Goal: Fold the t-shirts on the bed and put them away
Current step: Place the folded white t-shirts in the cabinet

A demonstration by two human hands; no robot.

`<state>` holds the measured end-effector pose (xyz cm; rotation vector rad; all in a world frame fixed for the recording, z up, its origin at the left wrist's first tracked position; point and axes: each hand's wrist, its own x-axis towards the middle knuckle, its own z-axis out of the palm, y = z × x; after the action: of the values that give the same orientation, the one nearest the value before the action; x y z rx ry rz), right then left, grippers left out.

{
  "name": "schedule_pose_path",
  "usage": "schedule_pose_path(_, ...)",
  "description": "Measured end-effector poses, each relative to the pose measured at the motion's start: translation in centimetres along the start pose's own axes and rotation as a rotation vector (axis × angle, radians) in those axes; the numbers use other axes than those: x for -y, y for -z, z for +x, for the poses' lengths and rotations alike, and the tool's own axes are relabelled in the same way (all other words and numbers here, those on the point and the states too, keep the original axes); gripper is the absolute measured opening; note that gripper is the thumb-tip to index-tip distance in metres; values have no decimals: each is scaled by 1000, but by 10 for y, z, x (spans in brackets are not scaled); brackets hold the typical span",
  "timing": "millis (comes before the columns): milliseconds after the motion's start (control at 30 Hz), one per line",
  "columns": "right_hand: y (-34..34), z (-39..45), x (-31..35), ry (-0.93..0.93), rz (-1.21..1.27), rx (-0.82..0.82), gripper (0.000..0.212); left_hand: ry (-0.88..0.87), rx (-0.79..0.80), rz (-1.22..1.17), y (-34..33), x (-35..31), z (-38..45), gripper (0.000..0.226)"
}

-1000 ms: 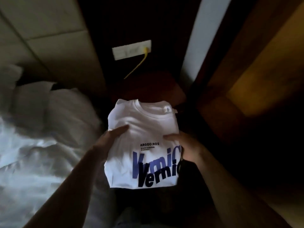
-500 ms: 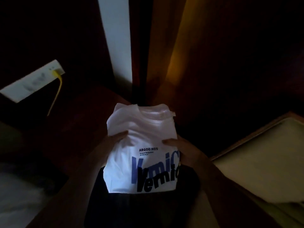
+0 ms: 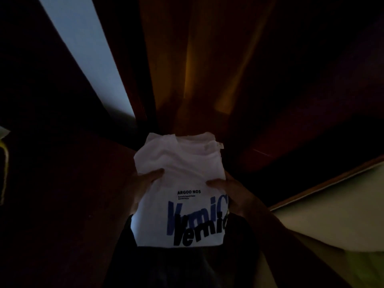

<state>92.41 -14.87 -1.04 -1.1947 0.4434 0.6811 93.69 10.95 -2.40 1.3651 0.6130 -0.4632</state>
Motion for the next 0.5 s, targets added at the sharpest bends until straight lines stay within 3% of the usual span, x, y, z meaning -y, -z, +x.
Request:
schedule_pose_path(167,32,51,17,11,35,-32,38,-39,91,-1,-33,-18,58,80)
schedule_pose_path(400,73,128,30,27,60,-73,50,-13,47,1,-65,-28,141,52)
schedule_pose_path(500,87,163,33,41,46,-111,48,-21,32,44,-74,-29,184,57)
